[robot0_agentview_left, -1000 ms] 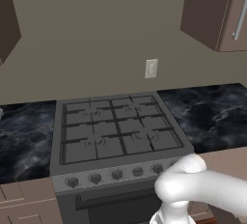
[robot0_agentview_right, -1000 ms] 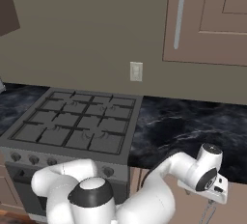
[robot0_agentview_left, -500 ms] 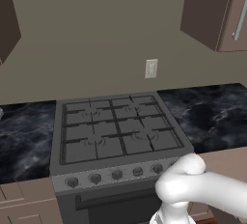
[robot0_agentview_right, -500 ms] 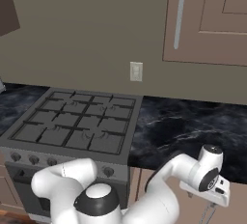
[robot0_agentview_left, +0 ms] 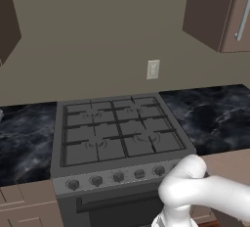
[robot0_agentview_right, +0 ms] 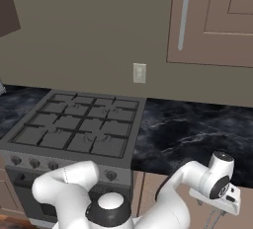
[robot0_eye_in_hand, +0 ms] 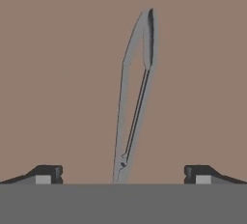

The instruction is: Take the tongs from the drawer on the right and place them on the dining counter next to the tray containing the kebab skewer.

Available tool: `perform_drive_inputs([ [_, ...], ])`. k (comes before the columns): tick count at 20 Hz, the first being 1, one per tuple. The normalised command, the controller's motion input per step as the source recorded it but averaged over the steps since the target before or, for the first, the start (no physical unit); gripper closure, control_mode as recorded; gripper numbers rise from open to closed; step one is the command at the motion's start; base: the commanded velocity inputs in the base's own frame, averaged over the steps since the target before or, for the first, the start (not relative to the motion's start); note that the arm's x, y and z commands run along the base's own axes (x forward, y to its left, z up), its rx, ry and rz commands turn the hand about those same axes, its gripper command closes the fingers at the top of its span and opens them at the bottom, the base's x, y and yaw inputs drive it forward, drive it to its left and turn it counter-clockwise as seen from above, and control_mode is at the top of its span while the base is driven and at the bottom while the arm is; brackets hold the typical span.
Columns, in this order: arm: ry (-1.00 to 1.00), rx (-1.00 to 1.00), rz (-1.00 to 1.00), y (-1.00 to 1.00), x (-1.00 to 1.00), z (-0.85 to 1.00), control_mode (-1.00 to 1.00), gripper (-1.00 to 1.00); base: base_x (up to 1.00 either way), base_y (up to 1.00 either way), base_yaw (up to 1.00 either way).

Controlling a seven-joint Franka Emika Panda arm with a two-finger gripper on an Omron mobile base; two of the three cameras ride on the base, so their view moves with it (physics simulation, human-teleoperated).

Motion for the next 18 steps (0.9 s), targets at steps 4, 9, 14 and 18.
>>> perform_drive_inputs([
  [4, 0.00, 0.00, 0.00, -0.02, 0.00, -0.10, -1.00, -1.00, 0.00, 0.00, 0.00],
  [9, 0.00, 0.00, 0.00, 0.00, 0.00, -0.16, -1.00, -1.00, 0.00, 0.00, 0.00],
  [14, 0.00, 0.00, 0.00, 0.00, 0.00, -0.18, -1.00, -1.00, 0.00, 0.00, 0.00],
  [18, 0.01, 0.00, 0.00, 0.00, 0.00, -0.21, -1.00, -1.00, 0.00, 0.00, 0.00],
])
